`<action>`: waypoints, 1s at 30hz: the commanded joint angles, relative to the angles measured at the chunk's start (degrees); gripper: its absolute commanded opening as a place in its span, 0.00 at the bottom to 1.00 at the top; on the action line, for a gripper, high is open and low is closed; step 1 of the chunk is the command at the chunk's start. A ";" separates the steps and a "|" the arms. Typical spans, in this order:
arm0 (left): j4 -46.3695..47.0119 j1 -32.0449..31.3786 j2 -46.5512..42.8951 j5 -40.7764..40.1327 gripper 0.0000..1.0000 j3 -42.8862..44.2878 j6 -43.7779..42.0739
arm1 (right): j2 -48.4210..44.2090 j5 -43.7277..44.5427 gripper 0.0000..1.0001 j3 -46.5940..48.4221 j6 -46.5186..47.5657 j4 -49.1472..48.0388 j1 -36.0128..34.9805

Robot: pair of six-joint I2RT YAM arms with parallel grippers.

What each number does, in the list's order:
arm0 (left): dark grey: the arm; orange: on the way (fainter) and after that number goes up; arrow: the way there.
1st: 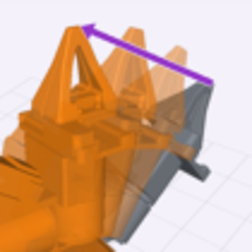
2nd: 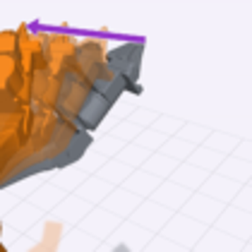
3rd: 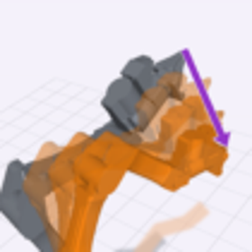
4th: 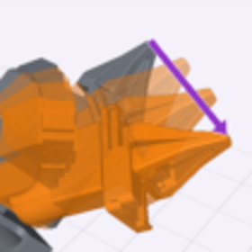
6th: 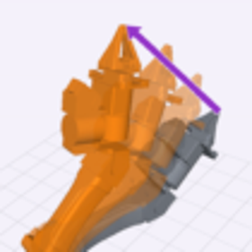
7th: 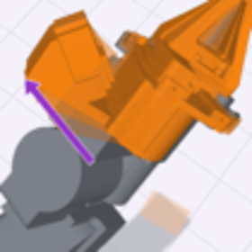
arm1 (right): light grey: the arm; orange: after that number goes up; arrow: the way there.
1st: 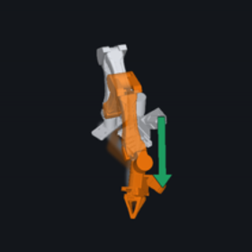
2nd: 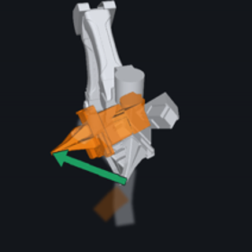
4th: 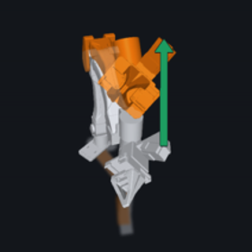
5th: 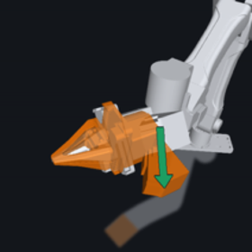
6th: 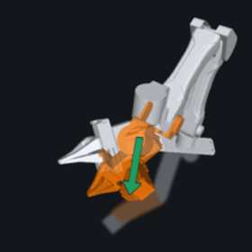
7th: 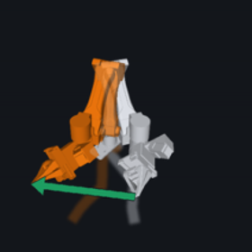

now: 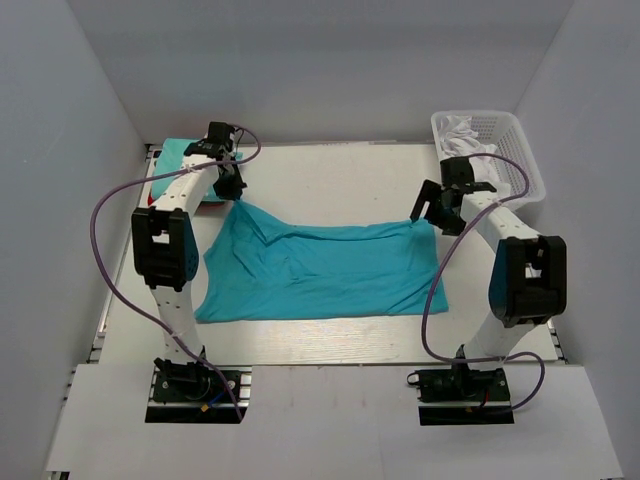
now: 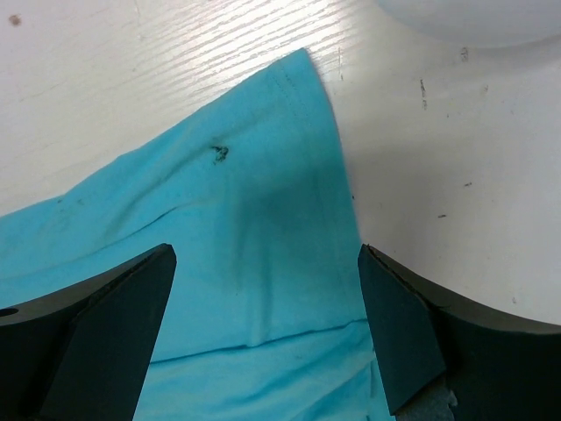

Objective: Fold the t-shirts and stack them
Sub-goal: Grap the side of the flattened tshirt furthest away from the robot with both arms

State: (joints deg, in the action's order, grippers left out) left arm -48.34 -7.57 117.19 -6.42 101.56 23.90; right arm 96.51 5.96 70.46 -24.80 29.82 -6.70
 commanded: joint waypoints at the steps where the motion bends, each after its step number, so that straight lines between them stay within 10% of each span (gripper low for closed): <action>1: -4.65 0.28 0.40 0.00 0.03 5.40 -0.61 | 2.10 1.52 0.90 2.84 0.45 -0.82 -0.42; 30: -7.12 -0.25 -4.25 5.79 0.00 -0.04 1.50 | 16.86 24.45 0.90 3.02 -8.08 -18.57 -4.46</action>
State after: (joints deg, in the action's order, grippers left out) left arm -55.70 -7.62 117.60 -2.17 101.60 25.10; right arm 111.70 25.71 71.18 -32.73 12.71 -11.35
